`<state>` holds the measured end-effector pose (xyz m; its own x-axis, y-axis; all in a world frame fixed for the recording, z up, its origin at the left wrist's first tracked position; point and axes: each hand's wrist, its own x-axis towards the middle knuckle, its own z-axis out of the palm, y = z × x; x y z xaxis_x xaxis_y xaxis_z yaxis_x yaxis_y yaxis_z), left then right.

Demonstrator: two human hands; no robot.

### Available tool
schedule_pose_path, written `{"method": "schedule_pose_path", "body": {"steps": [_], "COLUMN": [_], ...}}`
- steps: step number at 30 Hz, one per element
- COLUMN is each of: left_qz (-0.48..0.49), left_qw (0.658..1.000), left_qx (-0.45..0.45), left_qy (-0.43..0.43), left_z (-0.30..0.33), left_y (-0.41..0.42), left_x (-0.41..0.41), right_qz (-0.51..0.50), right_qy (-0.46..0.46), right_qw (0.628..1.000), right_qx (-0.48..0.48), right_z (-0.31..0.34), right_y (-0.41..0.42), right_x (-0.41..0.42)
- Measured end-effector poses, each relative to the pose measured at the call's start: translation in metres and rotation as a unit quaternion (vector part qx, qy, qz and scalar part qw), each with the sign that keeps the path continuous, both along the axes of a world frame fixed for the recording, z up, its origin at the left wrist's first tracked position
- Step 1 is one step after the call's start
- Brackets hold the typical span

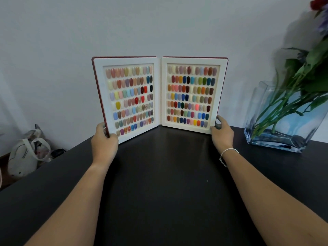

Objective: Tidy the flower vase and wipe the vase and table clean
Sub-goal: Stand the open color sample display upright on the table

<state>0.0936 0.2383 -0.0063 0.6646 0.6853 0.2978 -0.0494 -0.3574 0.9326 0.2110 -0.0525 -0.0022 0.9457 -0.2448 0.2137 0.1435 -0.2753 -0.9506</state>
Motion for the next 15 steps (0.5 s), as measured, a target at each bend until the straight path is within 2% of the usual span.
{"method": "schedule_pose_path", "body": {"steps": [15], "left_qz": [0.029], "left_qw": [1.000], "left_qx": [-0.004], "left_qy": [-0.002], "left_z": [0.005], "left_y": [-0.025], "left_x": [-0.041], "right_qz": [0.013], "right_qy": [-0.015], "right_qw": [1.000], "right_qx": [0.016], "right_z": [-0.001], "right_y": [-0.037], "right_x": [-0.089]}}
